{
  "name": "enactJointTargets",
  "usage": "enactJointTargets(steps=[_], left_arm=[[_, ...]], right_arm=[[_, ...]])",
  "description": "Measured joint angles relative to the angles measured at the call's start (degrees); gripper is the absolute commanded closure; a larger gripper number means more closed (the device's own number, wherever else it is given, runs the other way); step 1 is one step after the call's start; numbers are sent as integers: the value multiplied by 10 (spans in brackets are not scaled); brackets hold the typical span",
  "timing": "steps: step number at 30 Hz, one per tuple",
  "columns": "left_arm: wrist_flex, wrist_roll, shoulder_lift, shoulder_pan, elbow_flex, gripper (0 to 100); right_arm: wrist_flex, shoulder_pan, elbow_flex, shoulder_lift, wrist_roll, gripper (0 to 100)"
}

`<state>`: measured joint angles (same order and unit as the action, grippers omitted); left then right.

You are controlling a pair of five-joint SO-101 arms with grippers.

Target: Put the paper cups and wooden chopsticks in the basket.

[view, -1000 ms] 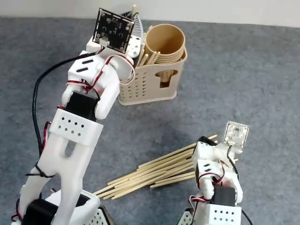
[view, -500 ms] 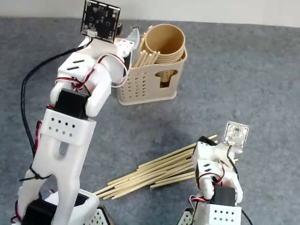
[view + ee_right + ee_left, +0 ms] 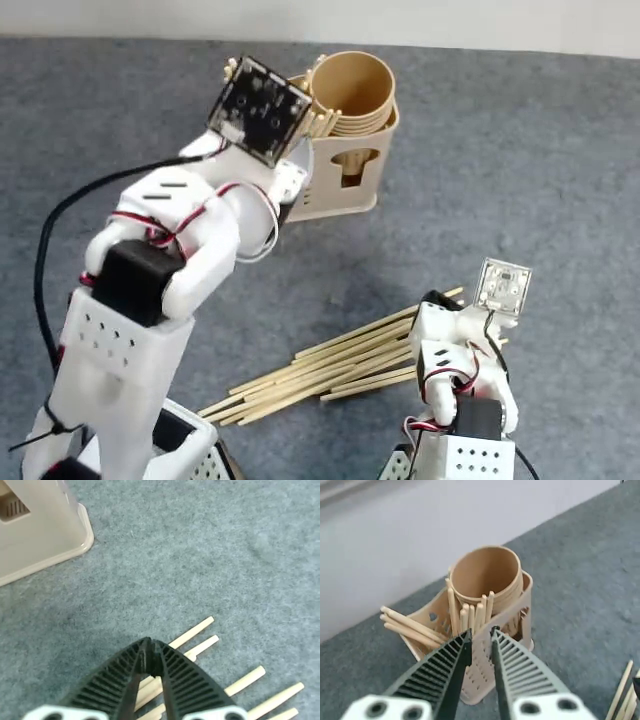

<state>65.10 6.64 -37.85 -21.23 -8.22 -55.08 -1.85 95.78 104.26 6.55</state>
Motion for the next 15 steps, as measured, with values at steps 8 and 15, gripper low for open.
enactJointTargets(steps=[8,15], left_arm=[[1,3,-23,2,-120,934],[0,3,-24,-33,-244,933]], right_arm=[[0,0,0,0,0,993],[0,0,0,0,0,993]])
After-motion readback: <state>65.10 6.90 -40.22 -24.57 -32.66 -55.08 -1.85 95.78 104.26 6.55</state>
